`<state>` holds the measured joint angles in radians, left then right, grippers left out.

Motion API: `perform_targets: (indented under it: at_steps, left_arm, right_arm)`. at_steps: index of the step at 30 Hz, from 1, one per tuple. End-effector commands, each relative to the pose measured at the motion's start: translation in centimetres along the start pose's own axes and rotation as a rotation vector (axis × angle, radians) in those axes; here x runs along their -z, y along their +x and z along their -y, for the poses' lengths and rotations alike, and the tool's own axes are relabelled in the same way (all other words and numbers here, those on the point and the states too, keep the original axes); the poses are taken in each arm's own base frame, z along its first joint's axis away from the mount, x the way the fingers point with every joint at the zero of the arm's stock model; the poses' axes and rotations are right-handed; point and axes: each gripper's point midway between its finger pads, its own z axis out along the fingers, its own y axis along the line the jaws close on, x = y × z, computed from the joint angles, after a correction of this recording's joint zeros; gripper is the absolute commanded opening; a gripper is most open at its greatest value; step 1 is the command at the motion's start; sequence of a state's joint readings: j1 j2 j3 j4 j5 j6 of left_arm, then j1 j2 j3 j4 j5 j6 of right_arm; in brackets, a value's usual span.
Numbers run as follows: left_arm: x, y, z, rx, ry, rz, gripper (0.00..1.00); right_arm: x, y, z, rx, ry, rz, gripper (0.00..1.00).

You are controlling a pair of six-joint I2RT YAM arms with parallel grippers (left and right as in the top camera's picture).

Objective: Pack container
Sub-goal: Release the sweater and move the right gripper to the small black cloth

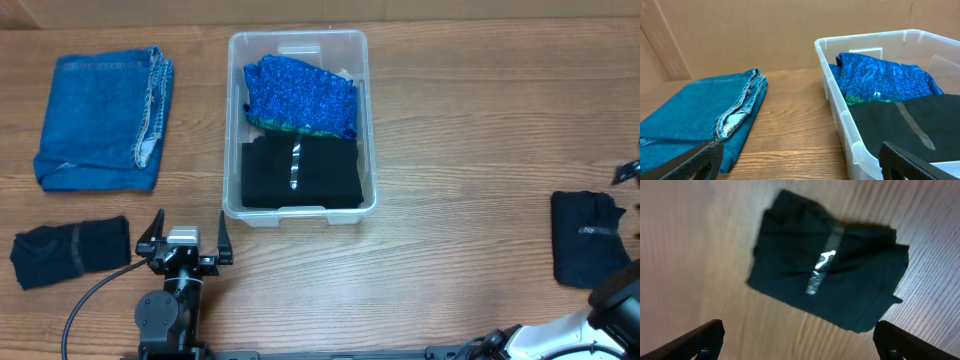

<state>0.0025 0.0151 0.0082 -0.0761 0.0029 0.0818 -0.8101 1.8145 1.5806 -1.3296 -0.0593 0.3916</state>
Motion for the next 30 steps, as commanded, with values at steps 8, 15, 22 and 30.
perform_targets:
  at_steps: [8, 15, 22, 30]
  left_arm:
    - [0.0, -0.1, -0.3, -0.008, -0.017, 0.006, 1.0]
    - [0.0, 0.0, -0.3, -0.008, -0.017, 0.006, 1.0]
    - [0.0, 0.0, -0.3, -0.008, -0.017, 0.006, 1.0]
    - [0.0, -0.1, -0.3, -0.008, -0.017, 0.006, 1.0]
  right_arm:
    - [-3.4, 2.4, -1.0, 0.297, 0.086, -0.005, 1.0]
    - [-4.1, 2.1, -3.4, 0.441, 0.234, 0.121, 1.0]
    - [-5.2, 1.0, -4.0, 0.289, 0.26, 0.187, 0.91]
    - [-5.3, 0.3, -5.2, 0.075, 0.202, 0.253, 0.91]
